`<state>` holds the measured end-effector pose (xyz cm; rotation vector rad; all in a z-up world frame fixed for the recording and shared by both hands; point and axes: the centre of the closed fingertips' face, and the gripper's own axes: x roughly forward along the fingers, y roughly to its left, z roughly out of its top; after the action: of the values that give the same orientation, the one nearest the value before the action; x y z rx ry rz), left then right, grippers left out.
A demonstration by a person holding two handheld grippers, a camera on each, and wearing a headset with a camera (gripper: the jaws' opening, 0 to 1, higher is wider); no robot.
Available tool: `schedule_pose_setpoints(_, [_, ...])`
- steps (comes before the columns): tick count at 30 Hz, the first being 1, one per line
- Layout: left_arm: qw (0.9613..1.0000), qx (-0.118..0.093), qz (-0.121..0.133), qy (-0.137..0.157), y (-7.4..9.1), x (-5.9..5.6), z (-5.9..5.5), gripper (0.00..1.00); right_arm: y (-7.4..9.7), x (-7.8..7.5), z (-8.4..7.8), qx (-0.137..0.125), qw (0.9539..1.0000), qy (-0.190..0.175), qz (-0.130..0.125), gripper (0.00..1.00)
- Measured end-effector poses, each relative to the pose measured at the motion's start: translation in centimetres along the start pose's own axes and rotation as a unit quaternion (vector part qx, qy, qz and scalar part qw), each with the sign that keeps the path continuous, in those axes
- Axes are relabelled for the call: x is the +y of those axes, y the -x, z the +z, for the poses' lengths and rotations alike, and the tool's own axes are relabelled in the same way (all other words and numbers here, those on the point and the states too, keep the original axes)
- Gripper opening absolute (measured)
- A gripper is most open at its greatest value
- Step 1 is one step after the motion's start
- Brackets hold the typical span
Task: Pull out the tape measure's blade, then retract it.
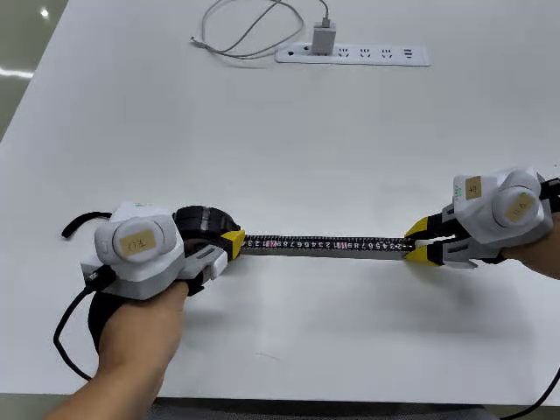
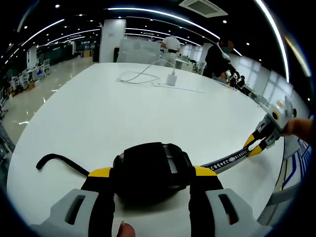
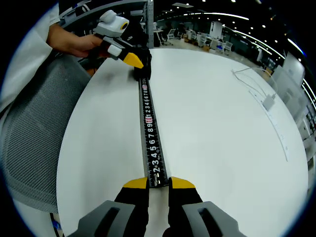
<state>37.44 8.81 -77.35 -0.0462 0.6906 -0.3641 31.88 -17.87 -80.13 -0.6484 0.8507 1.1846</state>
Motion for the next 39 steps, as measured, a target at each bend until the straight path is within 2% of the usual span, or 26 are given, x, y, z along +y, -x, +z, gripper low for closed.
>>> schedule_pose_setpoints(39, [0.9999,0.0,-0.01,0.012,0.2,0.0,0.1,0.56,-1.6,0.1,3.2,-0.025,0.9996,0.001,0.014,0.1])
